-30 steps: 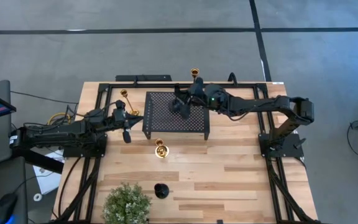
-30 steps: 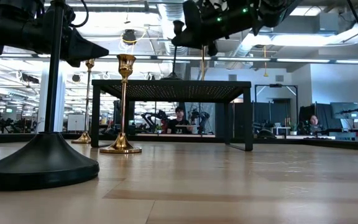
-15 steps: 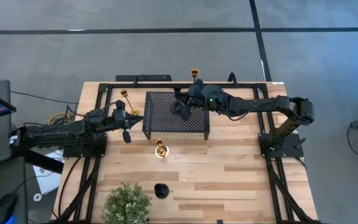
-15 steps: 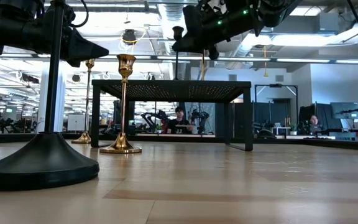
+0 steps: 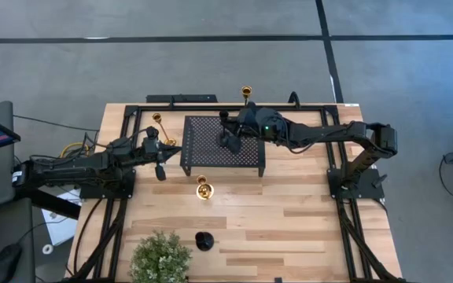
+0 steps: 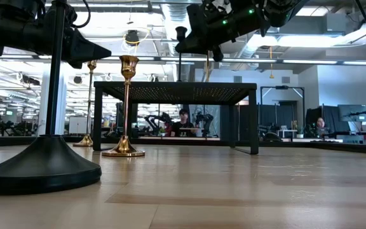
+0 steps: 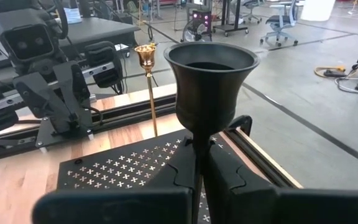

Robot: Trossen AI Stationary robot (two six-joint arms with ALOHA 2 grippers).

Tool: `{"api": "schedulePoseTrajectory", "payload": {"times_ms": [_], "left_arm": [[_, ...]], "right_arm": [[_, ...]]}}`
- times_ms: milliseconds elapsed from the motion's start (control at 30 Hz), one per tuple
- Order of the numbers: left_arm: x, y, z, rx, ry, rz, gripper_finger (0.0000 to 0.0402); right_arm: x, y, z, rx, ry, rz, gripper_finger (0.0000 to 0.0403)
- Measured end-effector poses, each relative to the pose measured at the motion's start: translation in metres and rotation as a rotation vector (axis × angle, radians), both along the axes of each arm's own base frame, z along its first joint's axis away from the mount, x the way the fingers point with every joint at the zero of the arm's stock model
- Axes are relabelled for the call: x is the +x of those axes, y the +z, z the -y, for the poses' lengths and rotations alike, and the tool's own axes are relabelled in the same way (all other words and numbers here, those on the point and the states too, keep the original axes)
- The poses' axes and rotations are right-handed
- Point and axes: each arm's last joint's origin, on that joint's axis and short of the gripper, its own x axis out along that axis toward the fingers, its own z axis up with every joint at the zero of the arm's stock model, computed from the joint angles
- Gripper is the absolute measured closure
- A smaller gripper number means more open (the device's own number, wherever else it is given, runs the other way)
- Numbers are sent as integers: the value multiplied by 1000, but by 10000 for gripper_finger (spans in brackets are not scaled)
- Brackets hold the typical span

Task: Pick & Place candle stick holders
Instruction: Put the top black candle holder on the shelf

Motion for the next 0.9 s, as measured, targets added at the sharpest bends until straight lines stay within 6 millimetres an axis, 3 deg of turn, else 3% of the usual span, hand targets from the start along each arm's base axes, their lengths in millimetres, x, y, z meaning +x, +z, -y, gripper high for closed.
{"api": "schedulePoseTrajectory", "payload": {"times_ms": [233, 900], "left_arm": [[0, 0, 0, 0, 0, 0, 394], [0, 0, 0, 0, 0, 0, 394]], "right_arm": [[0, 0, 0, 0, 1, -1, 385], [0, 0, 0, -7, 3, -3, 241]]}}
